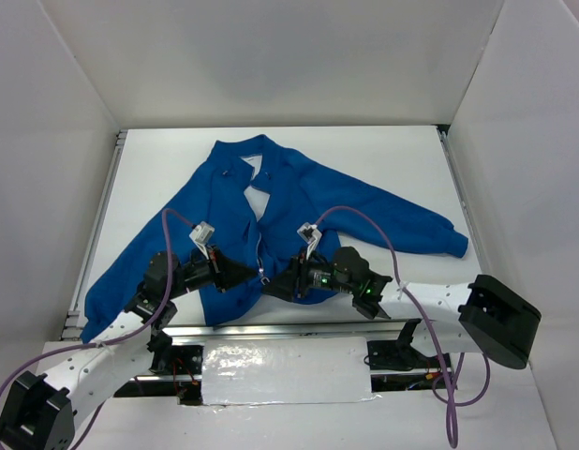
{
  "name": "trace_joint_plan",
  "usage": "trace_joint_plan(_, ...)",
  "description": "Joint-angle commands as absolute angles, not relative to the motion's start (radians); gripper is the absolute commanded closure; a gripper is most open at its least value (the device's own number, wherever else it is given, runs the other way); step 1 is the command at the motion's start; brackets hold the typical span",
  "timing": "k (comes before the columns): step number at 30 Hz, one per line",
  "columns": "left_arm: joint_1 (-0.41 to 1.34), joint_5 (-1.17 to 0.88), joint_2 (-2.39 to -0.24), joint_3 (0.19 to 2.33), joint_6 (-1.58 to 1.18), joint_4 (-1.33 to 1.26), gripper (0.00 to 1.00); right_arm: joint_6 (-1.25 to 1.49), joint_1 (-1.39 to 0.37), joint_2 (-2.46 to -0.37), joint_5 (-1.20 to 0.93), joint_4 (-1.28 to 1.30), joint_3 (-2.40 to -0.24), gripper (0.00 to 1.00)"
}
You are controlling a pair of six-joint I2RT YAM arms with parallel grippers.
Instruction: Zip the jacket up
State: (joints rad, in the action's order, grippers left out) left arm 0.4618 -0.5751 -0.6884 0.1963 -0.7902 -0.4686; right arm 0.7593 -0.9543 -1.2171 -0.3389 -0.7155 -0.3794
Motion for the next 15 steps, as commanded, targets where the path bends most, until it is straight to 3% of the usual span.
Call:
trace_joint_plan(1, 0.466, -0.597, -0.675, 0.233, -0.792, -0.528, 1.0, 0.758, -0.965, -1.224, -0.327, -0.798, -0.38, 0.34)
trace_joint_plan(8, 0.466, -0.595, -0.676, 0.229, -0.796, -0.535, 1.0, 0.769, -0.973, -1.242, -0.336, -0.815, -0.39, 0.51)
trace_joint_plan(15, 0.466, -0.594, -0.673, 0.232, -0.796, -0.535, 1.0, 0.784, -0.98, -1.259, -0.321, -0.813, -0.388, 0.58)
